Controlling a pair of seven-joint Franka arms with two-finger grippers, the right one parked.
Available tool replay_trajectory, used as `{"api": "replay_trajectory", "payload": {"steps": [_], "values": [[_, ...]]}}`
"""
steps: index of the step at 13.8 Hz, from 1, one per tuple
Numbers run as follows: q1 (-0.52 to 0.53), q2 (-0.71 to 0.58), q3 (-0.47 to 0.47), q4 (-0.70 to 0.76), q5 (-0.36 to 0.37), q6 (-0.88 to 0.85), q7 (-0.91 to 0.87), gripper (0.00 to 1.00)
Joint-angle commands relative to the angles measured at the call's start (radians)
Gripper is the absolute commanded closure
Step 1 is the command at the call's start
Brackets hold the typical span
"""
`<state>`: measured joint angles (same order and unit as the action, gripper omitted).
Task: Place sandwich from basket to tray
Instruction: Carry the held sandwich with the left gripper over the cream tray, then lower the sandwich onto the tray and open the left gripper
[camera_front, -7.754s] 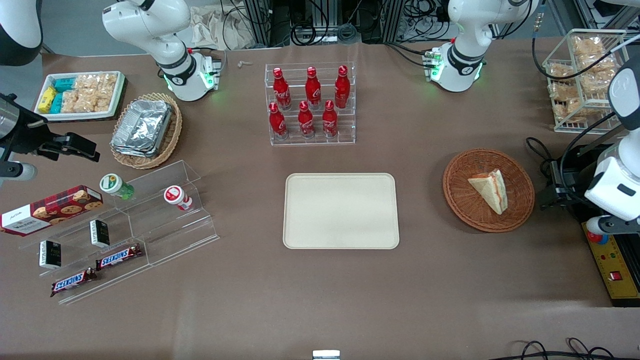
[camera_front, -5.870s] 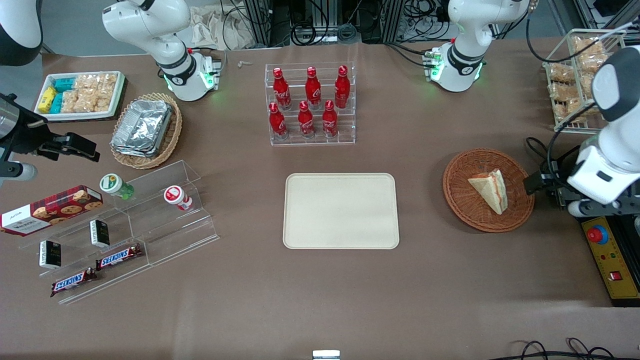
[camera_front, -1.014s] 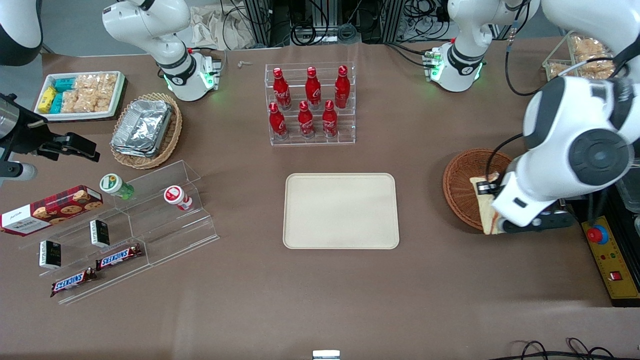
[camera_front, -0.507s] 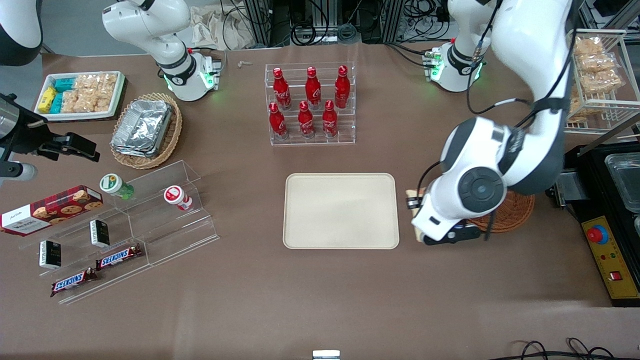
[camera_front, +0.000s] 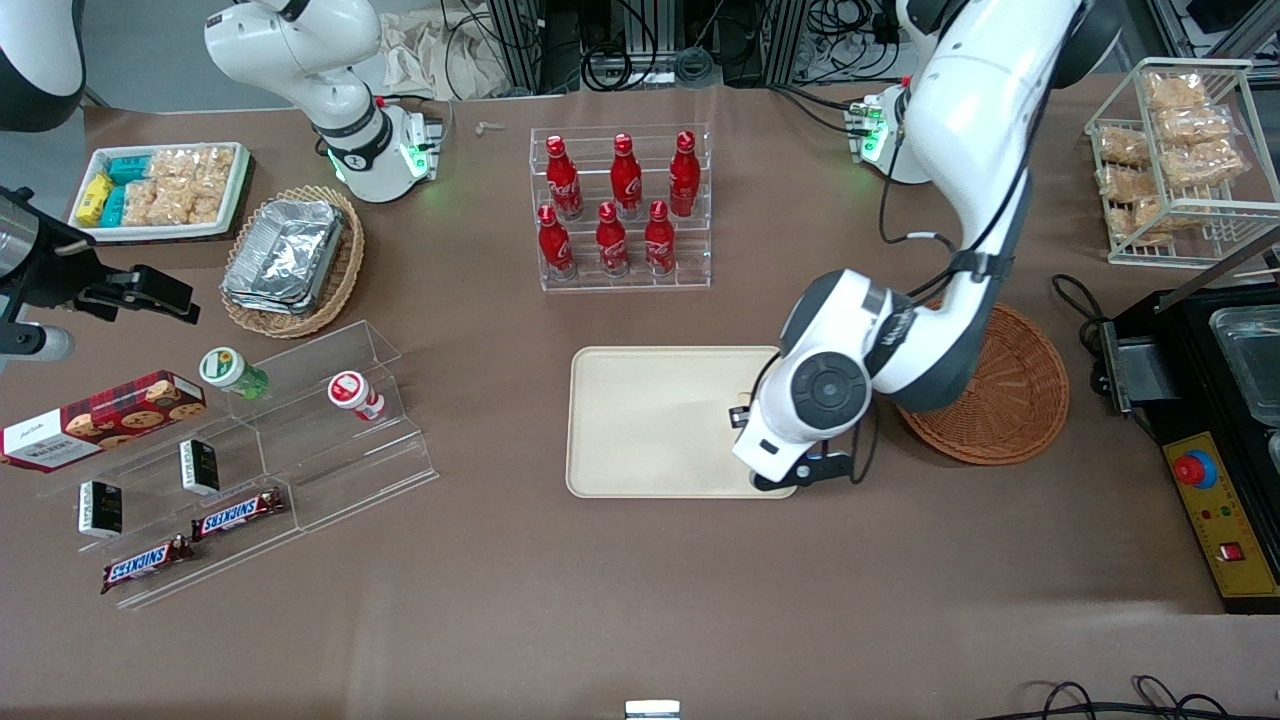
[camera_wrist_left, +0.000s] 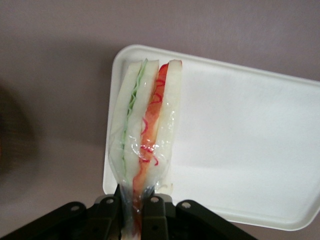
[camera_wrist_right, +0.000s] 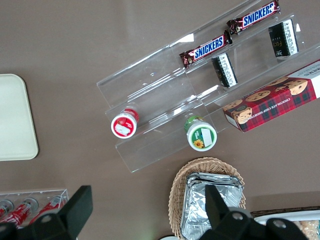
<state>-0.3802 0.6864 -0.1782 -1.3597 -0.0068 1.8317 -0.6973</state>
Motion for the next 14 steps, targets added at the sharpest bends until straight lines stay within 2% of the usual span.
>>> {"api": "replay_trajectory", "payload": {"steps": [1, 7, 8, 9, 10, 14], "values": [[-0.008, 0.028, 0.011, -0.027, -0.009, 0.032, -0.002, 1.0], [-0.006, 0.047, 0.013, -0.09, 0.031, 0.063, 0.033, 1.0], [-0.006, 0.047, 0.013, -0.09, 0.033, 0.063, 0.036, 0.88], [-0.006, 0.045, 0.013, -0.088, 0.045, 0.063, 0.045, 0.47], [-0.006, 0.042, 0.013, -0.088, 0.065, 0.061, 0.056, 0.0], [0.015, -0.03, 0.02, -0.087, 0.074, -0.003, 0.061, 0.0]]}}
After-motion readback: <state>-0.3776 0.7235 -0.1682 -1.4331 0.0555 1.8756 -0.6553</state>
